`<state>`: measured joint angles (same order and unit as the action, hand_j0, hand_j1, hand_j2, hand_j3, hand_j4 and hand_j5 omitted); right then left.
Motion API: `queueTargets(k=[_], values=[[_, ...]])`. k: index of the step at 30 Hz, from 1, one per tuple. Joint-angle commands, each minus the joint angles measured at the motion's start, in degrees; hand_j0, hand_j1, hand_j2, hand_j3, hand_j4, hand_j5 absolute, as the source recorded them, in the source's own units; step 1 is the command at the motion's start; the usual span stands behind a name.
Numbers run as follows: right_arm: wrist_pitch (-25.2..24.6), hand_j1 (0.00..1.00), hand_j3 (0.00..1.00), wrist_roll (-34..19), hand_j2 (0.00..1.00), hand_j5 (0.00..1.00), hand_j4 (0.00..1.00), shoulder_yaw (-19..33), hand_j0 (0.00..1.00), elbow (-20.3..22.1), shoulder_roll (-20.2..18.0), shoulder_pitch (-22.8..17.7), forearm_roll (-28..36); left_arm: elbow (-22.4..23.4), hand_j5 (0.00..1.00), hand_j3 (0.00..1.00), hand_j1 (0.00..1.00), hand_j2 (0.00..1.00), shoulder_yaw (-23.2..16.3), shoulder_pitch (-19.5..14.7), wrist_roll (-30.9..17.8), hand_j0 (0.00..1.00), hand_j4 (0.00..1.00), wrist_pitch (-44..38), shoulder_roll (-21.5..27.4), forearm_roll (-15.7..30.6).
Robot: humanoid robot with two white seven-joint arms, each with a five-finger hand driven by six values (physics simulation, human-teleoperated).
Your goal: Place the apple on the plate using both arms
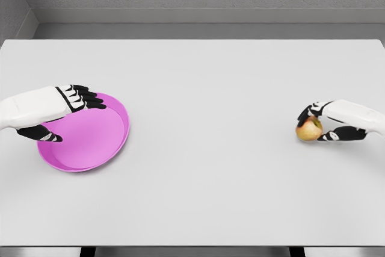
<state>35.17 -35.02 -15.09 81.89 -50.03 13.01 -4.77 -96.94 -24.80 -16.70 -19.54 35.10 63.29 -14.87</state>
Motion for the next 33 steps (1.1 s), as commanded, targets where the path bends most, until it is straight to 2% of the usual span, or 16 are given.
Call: queueTargets(k=[1, 3, 6, 9, 13, 14, 15, 16, 19, 20, 23, 24, 26, 28, 30, 33], values=[[-0.2, 0.52, 0.52, 0.0, 0.52, 0.52, 0.52, -1.0, 0.52, 4.3, -0.2, 0.2, 2.0, 0.0, 1.0, 1.0, 1.0, 1.0, 0.0, 0.0, 0.0, 1.0, 1.0, -0.1, 0.1, 0.4], [-0.2, 0.52, 0.52, 0.0, 0.52, 0.52, 0.52, -3.9, 0.52, 9.4, 0.0, 1.7, 2.0, 0.0, 1.0, 1.0, 1.0, 1.0, 0.0, 0.0, 0.0, 1.0, 1.0, -0.1, 0.1, 0.4], [-0.2, 0.51, 0.51, 0.0, 0.51, 0.51, 0.51, -8.0, 0.51, 13.3, 1.7, 6.1, 2.0, 0.0, 1.0, 1.0, 1.0, 1.0, -0.8, -0.4, 0.0, 1.0, 1.0, -0.1, 0.1, 0.4], [-0.2, 0.51, 0.51, 0.0, 0.51, 0.51, 0.51, -14.3, 0.51, 13.5, 5.8, 10.3, 1.9, 0.0, 1.0, 1.0, 1.0, 1.0, -0.9, -0.4, 0.0, 1.0, 1.0, -0.1, 0.1, 0.4], [-0.2, 0.51, 0.51, 0.0, 0.51, 0.51, 0.51, -16.2, 0.51, 13.7, 7.6, 13.6, 2.0, 0.0, 1.0, 1.0, 1.0, 1.0, -0.9, -0.4, 0.0, 1.0, 1.0, -0.1, 0.1, 0.4], [-0.2, 0.53, 0.53, 0.0, 0.53, 0.53, 0.53, -15.8, 0.53, 13.3, 7.5, 13.7, 1.9, 0.0, 1.0, 1.0, 1.0, 1.0, -0.9, -0.4, 0.0, 1.0, 1.0, -0.1, 0.1, 0.4], [-0.2, 0.66, 0.66, 0.0, 0.66, 0.66, 0.66, -14.6, 0.66, 12.3, 7.4, 13.7, 1.9, 0.0, 1.0, 1.0, 1.0, 1.0, -0.9, -0.4, 0.0, 1.0, 1.0, -0.1, 0.1, 0.4], [-0.2, 0.98, 0.98, 0.0, 0.98, 0.98, 0.98, -10.4, 0.98, 10.6, 7.5, 13.4, 1.8, 0.0, 1.0, 1.0, 1.0, 1.0, -1.0, -0.4, 0.0, 1.0, 1.0, -0.1, 0.1, 0.4], [-0.2, 1.0, 1.0, 0.0, 1.0, 1.0, 1.0, 2.9, 1.0, 5.1, 6.9, 12.0, 0.9, -0.4, 1.0, 1.0, 1.0, 1.0, -1.2, -0.3, 0.0, 1.0, 1.0, -0.1, -1.2, 0.4], [-0.2, 1.0, 1.0, 0.0, 1.0, 1.0, 1.0, 3.3, 1.0, 4.6, 6.8, 11.9, 0.9, -0.4, 1.0, 1.0, 1.0, 1.0, -1.3, -1.2, -0.1, 1.0, 1.0, -0.1, -0.7, 0.4], [-0.2, 1.0, 1.0, 0.0, 1.0, 1.0, 1.0, 3.2, 1.0, 4.7, 6.8, 11.7, 0.1, 0.3, 1.0, 1.0, 1.0, 1.0, -13.5, -13.3, 0.4, 1.0, 1.0, -0.1, -1.2, 1.0], [-0.2, 1.0, 1.0, 0.0, 1.0, 1.0, 1.0, 3.2, 1.0, 4.7, 6.8, 11.6, 0.1, 0.2, 1.0, 1.0, 1.0, 1.0, -15.4, -16.0, 0.4, 1.0, 1.0, -0.1, -3.1, 1.0], [-0.2, 1.0, 1.0, 0.0, 1.0, 1.0, 1.0, 3.3, 1.0, 4.7, 6.7, 11.3, 0.1, 0.0, 1.0, 1.0, 1.0, 1.0, -17.6, -17.8, 0.6, 1.0, 1.0, -0.1, -10.2, 1.0], [-0.2, 1.0, 1.0, 0.0, 1.0, 1.0, 1.0, 3.5, 1.0, 4.6, 6.7, 11.3, 0.0, 0.2, 1.0, 1.0, 1.0, 1.0, -25.7, -22.2, -0.1, 1.0, 1.0, -0.1, -17.7, 0.3], [-0.2, 1.0, 1.0, 0.0, 1.0, 1.0, 1.0, 5.5, 1.0, 4.5, 5.3, 11.3, -0.8, 0.3, 1.0, 1.0, 1.0, 1.0, -31.4, -26.4, -0.1, 1.0, 1.0, -0.1, -22.6, -3.7], [-0.2, 1.0, 1.0, 0.0, 1.0, 1.0, 1.0, 6.0, 1.0, 4.5, 3.9, 10.8, -0.9, 0.3, 1.0, 1.0, 1.0, 1.0, -35.0, -28.9, -0.1, 1.0, 1.0, -0.1, -24.7, -3.9]])
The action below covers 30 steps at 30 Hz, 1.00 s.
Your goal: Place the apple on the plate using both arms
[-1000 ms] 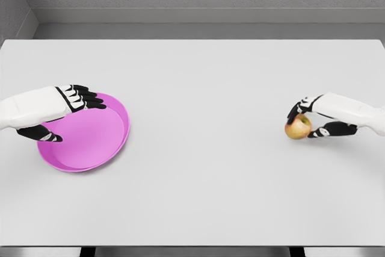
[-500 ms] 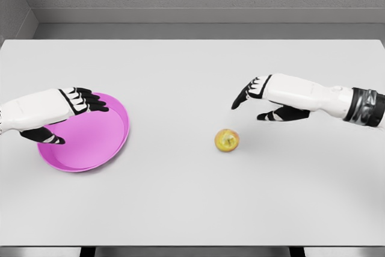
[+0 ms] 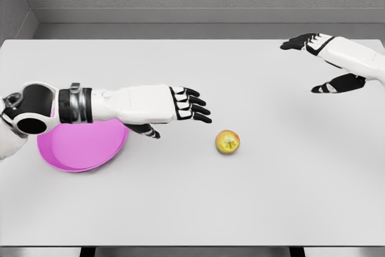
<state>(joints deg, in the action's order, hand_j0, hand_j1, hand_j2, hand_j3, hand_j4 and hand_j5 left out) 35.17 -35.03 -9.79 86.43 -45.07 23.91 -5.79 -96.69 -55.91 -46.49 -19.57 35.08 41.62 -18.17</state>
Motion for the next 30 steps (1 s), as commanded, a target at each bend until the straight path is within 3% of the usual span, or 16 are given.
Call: queueTargets(k=[1, 4, 10, 14, 17, 22, 30], values=[[-0.2, 1.0, 1.0, 0.0, 1.0, 1.0, 1.0, 0.6, 1.0, 0.0, -1.1, 0.0, 0.3, 0.1, 1.0, 1.0, 1.0, 1.0, -5.6, -0.1, 0.0, 1.0, 1.0, -0.1, -4.9, -0.6], [-0.2, 1.0, 1.0, 0.0, 1.0, 1.0, 1.0, 0.6, 1.0, 0.0, -1.2, 0.0, 0.2, 4.1, 1.0, 1.0, 1.0, 1.0, -7.5, -1.7, 0.2, 1.0, 1.0, -0.1, -8.9, -0.7], [-0.2, 1.0, 1.0, 0.0, 1.0, 1.0, 1.0, 0.9, 1.0, 0.0, -1.1, -0.4, 0.1, 7.3, 1.0, 1.0, 1.0, 1.0, -7.4, -3.3, 0.1, 1.0, 1.0, -0.1, -10.7, -0.4], [-0.2, 1.0, 1.0, 0.0, 1.0, 1.0, 1.0, 0.9, 1.0, 0.0, -1.0, -0.9, 0.1, 8.4, 1.0, 1.0, 1.0, 1.0, -7.5, -3.3, 0.1, 1.0, 1.0, -0.1, -11.8, -2.5], [-0.2, 1.0, 1.0, 0.0, 1.0, 1.0, 1.0, 0.9, 1.0, 0.0, -1.0, -0.9, 0.0, 12.9, 1.0, 1.0, 1.0, 1.0, -7.5, -3.8, 0.0, 1.0, 1.0, -0.1, -14.8, -4.9], [-0.2, 1.0, 1.0, 0.0, 1.0, 1.0, 1.0, 0.9, 1.0, 0.0, -1.0, -0.9, 0.0, 12.9, 1.0, 1.0, 1.0, 1.0, -8.6, -3.8, 0.0, 1.0, 1.0, -0.1, -18.4, -5.5], [-0.2, 1.0, 1.0, 0.0, 1.0, 1.0, 1.0, 0.9, 1.0, 0.0, -1.1, -0.9, 0.0, 15.0, 1.0, 1.0, 1.0, 1.0, -8.7, -4.3, 0.0, 1.0, 1.0, -0.1, -18.6, -5.4]])
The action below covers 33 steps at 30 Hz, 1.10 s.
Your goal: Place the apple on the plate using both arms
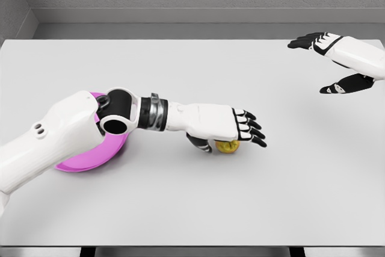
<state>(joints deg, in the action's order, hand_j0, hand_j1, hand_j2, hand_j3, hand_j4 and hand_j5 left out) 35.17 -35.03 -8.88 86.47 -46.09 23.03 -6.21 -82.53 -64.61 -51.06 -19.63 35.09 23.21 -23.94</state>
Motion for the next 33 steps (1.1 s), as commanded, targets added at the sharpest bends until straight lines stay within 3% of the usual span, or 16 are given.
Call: queueTargets(k=[1, 11, 15, 23, 33], values=[[-0.2, 1.0, 1.0, 0.0, 1.0, 1.0, 1.0, 0.0, 1.0, 0.0, -0.1, 0.0, 0.4, 0.8, 0.99, 0.99, 0.99, 0.99, 0.0, 0.0, 0.0, 0.99, 0.99, -0.1, -0.1, 0.4], [-0.2, 1.0, 1.0, 0.0, 1.0, 1.0, 1.0, 0.0, 1.0, 0.0, -0.1, 0.0, 0.4, 0.7, 0.96, 0.96, 0.96, 0.96, -0.3, -0.1, -6.5, 0.96, 0.96, -3.5, -0.9, 0.5], [-0.2, 1.0, 1.0, 0.0, 1.0, 1.0, 1.0, 0.0, 1.0, 0.0, -0.1, 0.0, 0.4, 0.7, 0.96, 0.96, 0.96, 0.96, -0.3, -0.1, -6.6, 0.96, 0.96, -6.8, -1.2, 0.3], [-0.2, 1.0, 1.0, 0.0, 1.0, 1.0, 1.0, 0.0, 1.0, 0.0, -0.1, 0.0, 0.4, 0.7, 0.89, 0.89, 0.89, 0.89, -0.3, -0.1, -6.6, 0.89, 0.89, -6.6, -1.8, 0.4], [-0.2, 1.0, 1.0, 0.0, 1.0, 1.0, 1.0, -0.1, 1.0, 0.0, -0.1, -0.1, 0.4, 0.9, 0.89, 0.89, 0.89, 0.89, -0.3, -0.4, -7.3, 0.89, 0.89, -6.3, -1.2, 0.4]])
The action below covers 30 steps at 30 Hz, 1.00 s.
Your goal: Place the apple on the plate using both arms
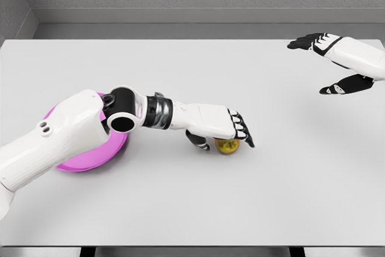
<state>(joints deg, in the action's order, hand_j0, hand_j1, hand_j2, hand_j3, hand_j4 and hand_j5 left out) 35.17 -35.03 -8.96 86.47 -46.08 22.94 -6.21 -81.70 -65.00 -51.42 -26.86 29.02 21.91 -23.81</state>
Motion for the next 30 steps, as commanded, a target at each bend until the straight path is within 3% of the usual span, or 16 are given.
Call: queueTargets(k=[1, 7, 10, 30], values=[[-0.2, 1.0, 1.0, 0.0, 1.0, 1.0, 1.0, 0.0, 1.0, 0.0, -0.1, 0.0, 0.4, 0.6, 0.89, 0.89, 0.89, 0.89, 0.1, 0.0, 0.0, 0.89, 0.89, -0.1, -0.1, 0.3], [-0.2, 1.0, 1.0, 0.0, 1.0, 1.0, 1.0, 0.0, 1.0, 0.0, -0.1, 0.0, 0.4, 1.7, 0.89, 0.89, 0.89, 0.89, -0.1, 0.0, 0.0, 0.89, 0.89, -0.5, -0.7, 0.2], [-0.2, 1.0, 1.0, 0.0, 1.0, 1.0, 1.0, 0.1, 1.0, 0.0, -0.1, -0.3, 0.4, 4.7, 0.89, 0.89, 0.89, 0.89, -0.7, -0.1, 0.0, 0.89, 0.89, -0.5, -2.8, -0.5], [-0.2, 1.0, 1.0, 0.0, 1.0, 1.0, 1.0, 0.0, 1.0, 0.0, -0.7, -0.7, 0.4, 4.8, 0.84, 0.84, 0.84, 0.84, -1.4, -0.1, -0.1, 0.84, 0.84, -0.1, -2.8, -1.2]])
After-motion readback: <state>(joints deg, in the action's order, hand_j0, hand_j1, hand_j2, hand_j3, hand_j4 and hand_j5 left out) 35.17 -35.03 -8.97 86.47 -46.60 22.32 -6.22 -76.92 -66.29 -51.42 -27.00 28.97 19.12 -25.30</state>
